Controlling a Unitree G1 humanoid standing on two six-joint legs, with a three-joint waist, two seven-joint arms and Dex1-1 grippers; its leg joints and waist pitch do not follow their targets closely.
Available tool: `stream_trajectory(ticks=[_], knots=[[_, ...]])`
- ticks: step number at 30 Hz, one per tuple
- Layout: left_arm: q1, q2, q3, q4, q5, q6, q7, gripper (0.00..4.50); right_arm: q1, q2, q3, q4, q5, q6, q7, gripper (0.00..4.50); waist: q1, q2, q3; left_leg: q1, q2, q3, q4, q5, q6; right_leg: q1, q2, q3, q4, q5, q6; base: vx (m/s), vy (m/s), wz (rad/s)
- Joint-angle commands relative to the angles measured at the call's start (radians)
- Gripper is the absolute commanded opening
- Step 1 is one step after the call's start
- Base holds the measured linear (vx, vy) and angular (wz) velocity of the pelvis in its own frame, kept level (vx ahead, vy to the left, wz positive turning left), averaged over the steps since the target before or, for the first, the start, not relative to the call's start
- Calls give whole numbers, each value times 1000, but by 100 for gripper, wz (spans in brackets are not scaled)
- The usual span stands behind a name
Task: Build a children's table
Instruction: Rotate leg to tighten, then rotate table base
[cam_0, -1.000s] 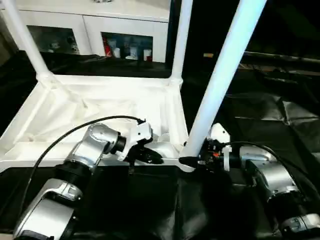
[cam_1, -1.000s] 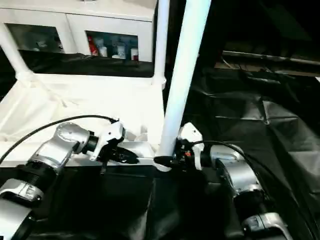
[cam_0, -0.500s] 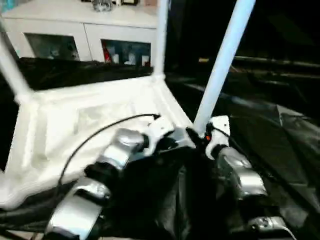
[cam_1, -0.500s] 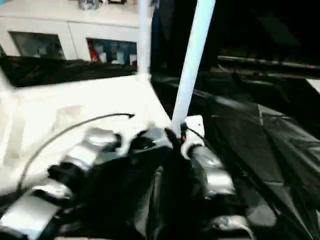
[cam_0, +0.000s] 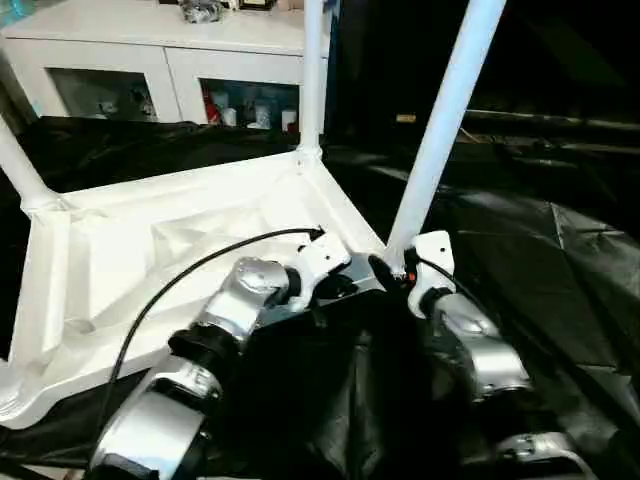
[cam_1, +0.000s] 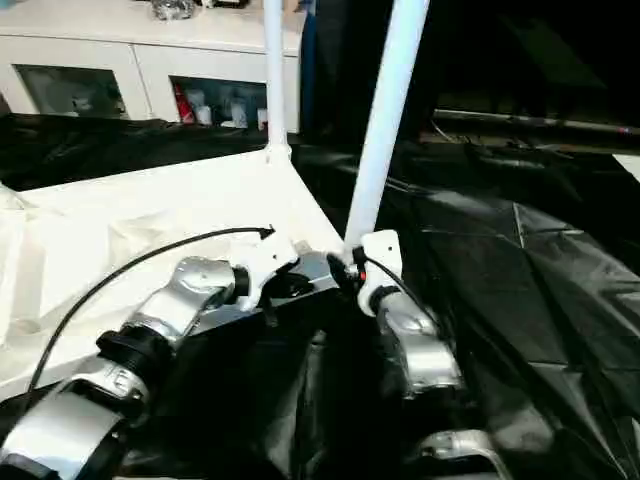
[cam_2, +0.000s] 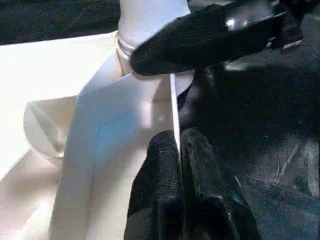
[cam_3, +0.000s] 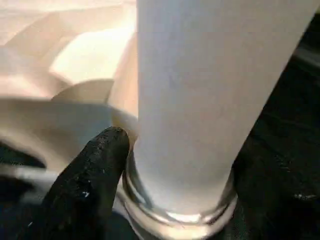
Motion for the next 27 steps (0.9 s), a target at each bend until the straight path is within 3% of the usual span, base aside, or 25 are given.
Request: stream_trajectory(ticks=[1,3,6,9,13,14,15,16,17,18,19,20,21,22,24,27], knots=[[20,-3,-37,43,11,-10,-40,0,30,-16,75,-12,-4,15,128,327,2,-4,-22,-8,23,-12,-73,-338,31,15,-41,30,-87,-361,-132,0,0,0],[14,17,-34,52,16,-30,-51,0,53,-91,87,-68,16,2,244,327,6,-6,-24,-5,25,-4,-64,-283,52,19,-37,32,-75,-234,-185,27,-11,5],[13,28,-31,57,16,-40,-60,0,81,-168,86,-121,37,-7,344,327,20,-5,-29,-8,27,1,-54,-205,92,29,-40,30,-62,-130,-224,54,-14,8],[13,28,-31,57,16,-40,-60,0,81,-168,86,-121,37,-7,344,327,26,-2,-31,-11,26,1,-52,-130,104,34,-40,26,-49,-43,-248,0,0,0],[13,28,-31,57,16,-40,-60,0,81,-168,86,-121,37,-7,344,327,23,-1,-26,-6,29,1,-58,-193,81,32,-39,27,-57,-123,-247,0,0,0],[14,30,-31,55,15,-42,-64,0,88,-182,87,-130,41,-10,358,327,23,4,-26,-5,29,0,-60,-216,69,30,-39,28,-58,-147,-242,0,0,0],[14,30,-31,55,15,-42,-64,0,88,-182,87,-130,41,-10,358,327,22,0,-25,-4,29,1,-60,-233,63,30,-38,30,-61,-160,-236,0,0,0],[21,32,-35,45,4,-61,-96,0,154,-329,43,-193,94,-5,502,327,22,-5,-26,-4,28,2,-59,-235,62,30,-38,30,-61,-163,-233,0,0,0],[21,32,-35,45,4,-61,-96,0,154,-329,43,-193,94,-5,502,327,40,-5,-28,9,34,2,-54,-235,74,34,-40,32,-64,-146,-229,0,0,0],[25,33,-36,42,-1,-82,-112,0,189,-408,12,-223,110,-10,564,327,47,-9,-28,12,34,11,-47,-229,104,28,-37,36,-57,-82,-250,0,0,0],[25,34,-36,41,-3,-85,-116,0,191,-415,2,-225,113,-9,564,327,46,-12,-26,1,32,11,-46,-209,117,34,-37,35,-53,-55,-255,0,0,0],[30,36,-33,35,-11,-105,-131,0,201,-441,-40,-229,126,-4,561,327,45,-17,-26,-20,26,5,-48,-163,134,45,-42,30,-49,-49,-241,0,0,0],[33,35,-29,32,-18,-115,-136,0,206,-451,-57,-231,138,2,565,327,42,-19,-27,-13,27,7,-45,-163,139,37,-42,29,-52,-69,-240,0,0,0],[37,36,-27,27,-24,-123,-147,0,208,-456,-73,-232,148,3,563,327,40,-20,-28,-16,25,5,-44,-159,138,41,-43,28,-50,-76,-240,0,0,0],[41,38,-27,24,-29,-135,-159,0,213,-458,-94,-244,173,17,570,327,34,-17,-23,-12,27,4,-47,-204,130,35,-44,27,-61,-180,-232,0,0,0],[45,38,-25,24,-33,-151,-163,0,238,-448,-81,-311,221,55,601,327,35,-15,-23,-11,29,3,-47,-198,127,34,-43,29,-63,-205,-217,0,0,0]])
